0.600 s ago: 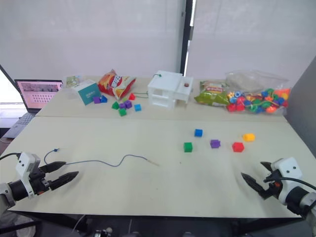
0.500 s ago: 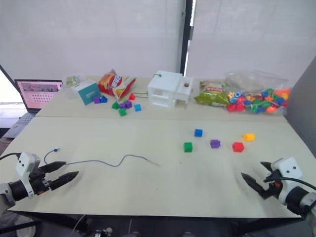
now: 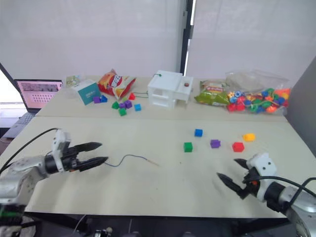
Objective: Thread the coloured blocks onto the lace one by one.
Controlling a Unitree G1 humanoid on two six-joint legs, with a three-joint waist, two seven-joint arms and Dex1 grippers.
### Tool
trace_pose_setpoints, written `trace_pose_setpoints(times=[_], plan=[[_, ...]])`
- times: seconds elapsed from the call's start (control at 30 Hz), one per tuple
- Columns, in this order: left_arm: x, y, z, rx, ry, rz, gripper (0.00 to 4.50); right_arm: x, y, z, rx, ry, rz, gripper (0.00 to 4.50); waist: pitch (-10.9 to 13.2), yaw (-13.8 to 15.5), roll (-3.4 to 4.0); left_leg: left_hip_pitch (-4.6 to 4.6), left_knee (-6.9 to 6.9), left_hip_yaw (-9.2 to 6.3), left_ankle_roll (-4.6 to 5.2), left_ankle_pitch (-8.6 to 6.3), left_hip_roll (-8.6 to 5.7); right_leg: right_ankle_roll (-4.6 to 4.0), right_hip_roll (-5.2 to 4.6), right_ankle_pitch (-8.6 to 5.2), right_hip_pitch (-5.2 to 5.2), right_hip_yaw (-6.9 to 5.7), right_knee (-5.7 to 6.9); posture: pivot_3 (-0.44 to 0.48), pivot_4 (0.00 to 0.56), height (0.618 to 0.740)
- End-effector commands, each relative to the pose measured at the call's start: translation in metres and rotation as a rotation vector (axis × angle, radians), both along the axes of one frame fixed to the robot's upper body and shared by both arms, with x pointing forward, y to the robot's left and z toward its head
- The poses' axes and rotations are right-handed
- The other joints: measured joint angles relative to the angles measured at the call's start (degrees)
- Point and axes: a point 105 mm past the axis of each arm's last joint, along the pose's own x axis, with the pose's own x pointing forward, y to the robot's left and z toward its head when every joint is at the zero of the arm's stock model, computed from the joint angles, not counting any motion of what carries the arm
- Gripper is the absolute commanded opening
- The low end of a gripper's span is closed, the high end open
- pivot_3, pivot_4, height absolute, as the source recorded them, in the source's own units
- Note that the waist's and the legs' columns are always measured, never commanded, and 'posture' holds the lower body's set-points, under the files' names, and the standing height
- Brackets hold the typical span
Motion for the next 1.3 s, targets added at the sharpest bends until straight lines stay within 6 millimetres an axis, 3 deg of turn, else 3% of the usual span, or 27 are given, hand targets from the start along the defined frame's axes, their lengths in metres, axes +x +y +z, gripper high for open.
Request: trace_pose_setpoints(times=[0.03,0.27,0.53,0.8,1.0,1.1,1.3], plan=[[0.008,-0.025,-0.004,0.071,-0.014,-0.197,4.5,-0.005,0.027,0.013,0.0,-0.002,0.128,4.48,0.0,0.04,-0.01,0.0,0.03,0.0,0.01,0.0,-0.04,0.02,0.1,0.01,0.02,-0.01,0.0,0.0,0.15,0.74],[0.037,-0.065,-0.013,0.22,-0.05,-0.458,4.5,-0.008,0.056,0.021,-0.037,0.004,0.23,4.48,0.07,-0.05,-0.13,-0.41,0.71,-0.06,0.2,-0.1,0.06,0.08,0.55,0.04,-0.06,-0.03,0.07,0.0,0.15,0.74],[0.053,-0.104,-0.022,0.319,-0.105,-0.563,4.5,-0.013,0.076,0.024,-0.018,-0.035,0.205,4.48,0.18,-0.05,-0.3,-0.68,0.99,-0.12,0.35,-0.18,0.04,0.17,0.59,0.08,-0.14,-0.09,0.1,0.0,0.15,0.74],[0.051,-0.111,-0.04,0.511,-0.149,-0.645,4.5,-0.016,0.082,0.022,0.004,-0.053,0.15,4.48,0.21,-0.04,-0.36,-0.75,1.1,-0.15,0.38,-0.2,0.05,0.22,0.6,0.11,-0.18,-0.09,0.15,0.0,0.15,0.74],[0.048,-0.109,-0.051,0.553,-0.11,-0.656,4.5,-0.017,0.083,0.02,0.006,-0.054,0.136,4.48,0.21,-0.01,-0.36,-0.76,1.37,-0.17,0.45,-0.24,0.07,0.24,0.63,0.11,-0.14,-0.1,0.26,0.0,0.15,0.74],[0.048,-0.112,-0.053,0.543,-0.099,-0.653,3.74,-0.017,0.082,0.019,0.002,-0.056,0.128,4.5,0.21,-0.02,-0.36,-0.78,1.53,-0.19,0.49,-0.27,0.09,0.25,0.64,0.11,-0.09,-0.11,0.29,0.0,0.15,0.74],[0.049,-0.116,-0.057,0.553,-0.092,-0.641,1.75,-0.016,0.082,0.019,0.001,-0.061,0.121,4.5,0.21,-0.01,-0.36,-0.8,1.59,-0.19,0.5,-0.27,0.08,0.3,0.64,0.13,-0.08,-0.1,0.31,0.0,0.15,0.74]])
